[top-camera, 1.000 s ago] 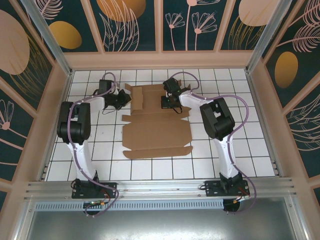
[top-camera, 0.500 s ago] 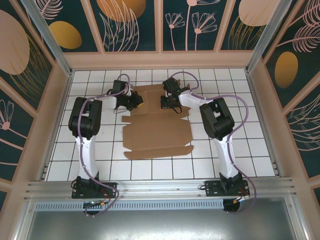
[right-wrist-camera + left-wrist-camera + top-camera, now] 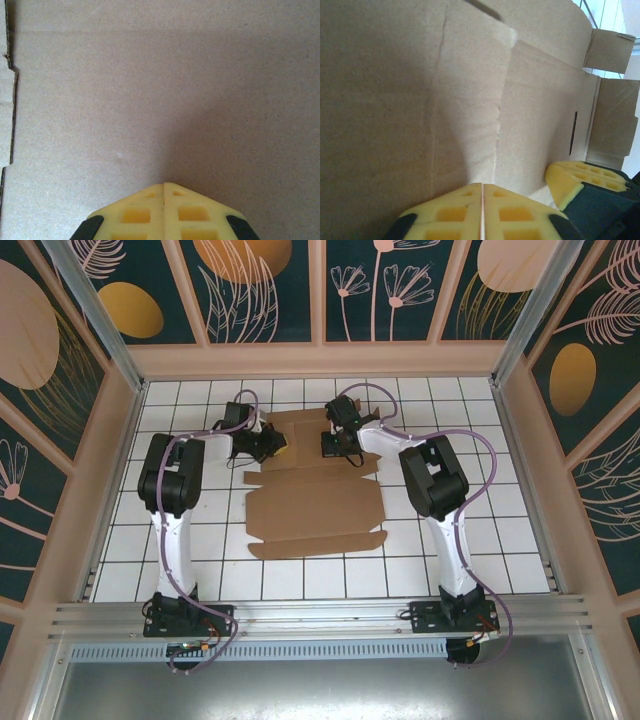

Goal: Fold the paper box

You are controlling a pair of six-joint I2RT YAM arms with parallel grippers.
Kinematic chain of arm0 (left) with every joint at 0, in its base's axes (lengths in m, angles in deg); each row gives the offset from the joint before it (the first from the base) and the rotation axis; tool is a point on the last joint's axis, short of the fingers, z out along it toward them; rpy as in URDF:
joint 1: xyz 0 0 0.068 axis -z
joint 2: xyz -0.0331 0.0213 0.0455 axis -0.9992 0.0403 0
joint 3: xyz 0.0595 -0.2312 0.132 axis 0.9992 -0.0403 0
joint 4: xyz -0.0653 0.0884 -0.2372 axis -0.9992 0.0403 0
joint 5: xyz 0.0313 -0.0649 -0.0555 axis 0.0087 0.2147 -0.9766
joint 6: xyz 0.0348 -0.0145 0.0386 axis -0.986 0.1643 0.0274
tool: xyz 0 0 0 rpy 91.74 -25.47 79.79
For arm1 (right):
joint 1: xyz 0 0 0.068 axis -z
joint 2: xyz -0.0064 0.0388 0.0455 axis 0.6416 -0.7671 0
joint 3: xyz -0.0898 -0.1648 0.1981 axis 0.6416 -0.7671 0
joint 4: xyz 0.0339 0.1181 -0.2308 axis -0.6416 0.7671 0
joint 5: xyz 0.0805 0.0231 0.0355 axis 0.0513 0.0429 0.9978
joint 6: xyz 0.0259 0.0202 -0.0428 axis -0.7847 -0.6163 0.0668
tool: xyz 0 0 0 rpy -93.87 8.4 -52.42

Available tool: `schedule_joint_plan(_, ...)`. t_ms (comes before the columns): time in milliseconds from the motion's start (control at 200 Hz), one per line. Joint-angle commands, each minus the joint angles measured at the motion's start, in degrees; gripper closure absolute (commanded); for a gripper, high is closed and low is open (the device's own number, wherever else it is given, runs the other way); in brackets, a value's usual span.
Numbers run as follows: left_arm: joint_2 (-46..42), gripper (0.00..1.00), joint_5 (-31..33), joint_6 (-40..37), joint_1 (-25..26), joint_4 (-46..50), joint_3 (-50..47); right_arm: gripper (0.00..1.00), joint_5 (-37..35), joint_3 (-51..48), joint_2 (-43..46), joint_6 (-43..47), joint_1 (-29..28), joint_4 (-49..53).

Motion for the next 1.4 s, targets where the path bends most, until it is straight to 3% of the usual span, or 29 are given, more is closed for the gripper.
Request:
schedule_joint_plan(0, -7.15, 0.80, 8.95, -5.42, -1.04, 12.48, 2.48, 1.00, -1.34, -2.90, -4.99, 0.19, -0.51, 9.12)
schedule_joint_plan(110, -12.28, 0.58, 15.11, -8.75, -3.09, 18.38, 3.83, 1.00, -1.29, -3.25, -4.45, 0.15, -0.51, 8.77)
schedule_joint_plan(210, -15.42, 0.47, 17.59, -9.06, -6.46, 19.09, 1.24, 1.00, -0.94, -3.21, -4.27, 0.06, -0.55, 8.63)
schedule_joint_plan(335, -16.47, 0.44, 17.82, -10.13, -9.55, 19.09, -1.96, 1.00, -0.90, -3.10, -4.20, 0.32, -0.68, 8.67)
schedule_joint_plan(555, -15.11, 0.44, 18.00, -11.64, -9.88, 18.66, -3.13, 1.00, -1.12, -2.98, -4.19, 0.81, -0.66, 8.94)
schedule_joint_plan(656, -14.44, 0.47, 17.00, -11.65, -9.85, 18.11, -2.58, 1.00, -1.01, -2.98, -4.36, 0.98, -0.68, 9.04)
schedule_joint_plan(776, -13.61, 0.58, 17.18, -11.90, -9.90, 18.31, -1.98, 1.00, -0.98, -2.98, -4.33, 1.16, -0.68, 9.11)
schedule_joint_plan(1081, -9.45, 1.00, 23.11, -15.50, -9.66, 22.30, 1.15, 1.00, -1.18, -1.94, -4.62, 1.03, -0.77, 9.56)
schedule_joint_plan(1216, -7.32, 1.00, 30.65, -17.79, -7.36, 25.81, 3.80, 1.00, -1.80, -1.72, -4.73, 0.96, -0.95, 9.71)
schedule_joint_plan(1396, -3.74, 1.00, 42.96, -20.31, 0.19, 31.97, 10.01, 1.00, -2.41, -1.67, -4.97, 0.81, -1.35, 9.72)
